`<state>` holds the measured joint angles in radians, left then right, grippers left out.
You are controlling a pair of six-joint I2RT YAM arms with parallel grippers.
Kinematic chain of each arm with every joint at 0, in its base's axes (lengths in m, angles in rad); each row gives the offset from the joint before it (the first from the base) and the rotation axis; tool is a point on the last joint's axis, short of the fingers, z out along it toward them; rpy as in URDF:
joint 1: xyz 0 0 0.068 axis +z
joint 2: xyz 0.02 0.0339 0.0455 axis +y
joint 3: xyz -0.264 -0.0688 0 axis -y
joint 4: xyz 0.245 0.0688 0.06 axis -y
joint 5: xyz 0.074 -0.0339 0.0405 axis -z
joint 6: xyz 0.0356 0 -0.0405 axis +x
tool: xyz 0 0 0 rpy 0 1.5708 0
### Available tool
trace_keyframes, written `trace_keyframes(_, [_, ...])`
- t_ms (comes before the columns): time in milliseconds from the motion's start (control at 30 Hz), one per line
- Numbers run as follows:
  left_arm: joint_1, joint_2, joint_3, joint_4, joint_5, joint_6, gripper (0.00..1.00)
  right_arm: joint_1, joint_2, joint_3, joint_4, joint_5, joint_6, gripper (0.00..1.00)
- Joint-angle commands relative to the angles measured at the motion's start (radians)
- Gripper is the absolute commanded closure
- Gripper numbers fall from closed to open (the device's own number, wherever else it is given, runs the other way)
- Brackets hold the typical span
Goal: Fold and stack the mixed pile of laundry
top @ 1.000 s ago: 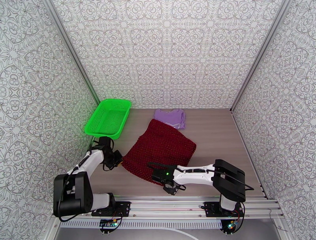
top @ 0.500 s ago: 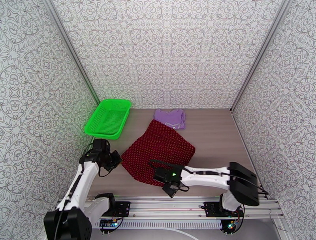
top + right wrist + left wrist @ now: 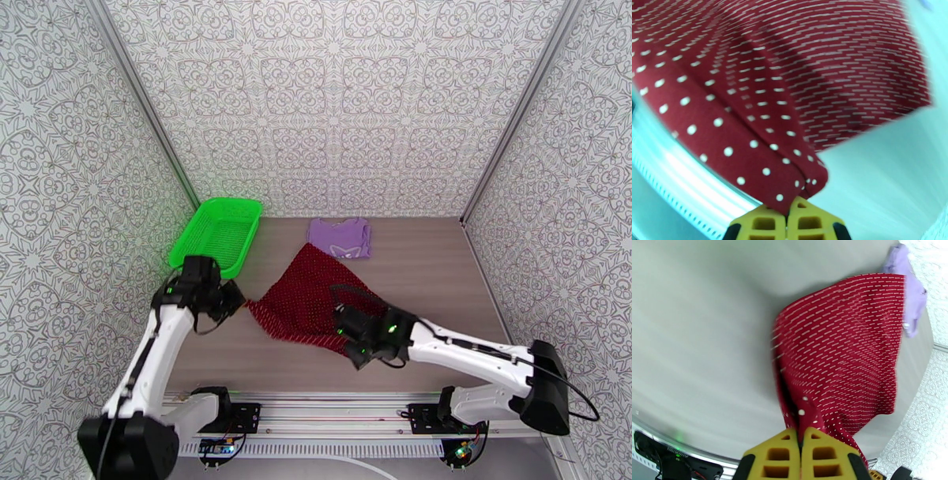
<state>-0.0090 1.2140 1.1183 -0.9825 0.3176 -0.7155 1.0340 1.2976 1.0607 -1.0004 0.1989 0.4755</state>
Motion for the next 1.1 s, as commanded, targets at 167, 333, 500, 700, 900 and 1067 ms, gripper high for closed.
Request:
trace_keyframes(167, [-0.146,0.461,0.439,0.117,-0.018,-0.018,1.00,-0.259,-0.011,0.024,0.010,0.150,-0.059,1.00])
trace_keyframes(333, [-0.195,0.777,0.760,0.068,-0.008,-0.019,1.00,-0.393,0.062,0.035,0.067,0.177,-0.086,1.00])
trace_keyframes(500, [-0.210,1.006,1.033,-0.020,-0.037,-0.013,1.00,-0.483,0.156,0.039,0.143,0.160,-0.101,1.00])
trace_keyframes(700, [-0.206,1.214,1.217,-0.085,-0.056,-0.027,0.98,-0.533,0.297,0.063,0.208,0.140,-0.099,1.00])
trace_keyframes(900, [-0.198,1.254,1.247,-0.051,-0.028,-0.045,0.39,-0.537,0.383,0.109,0.194,0.134,-0.064,0.89])
trace_keyframes(1067, [-0.186,1.228,1.269,-0.050,0.003,-0.033,0.10,-0.537,0.366,0.136,0.153,0.126,0.000,0.52])
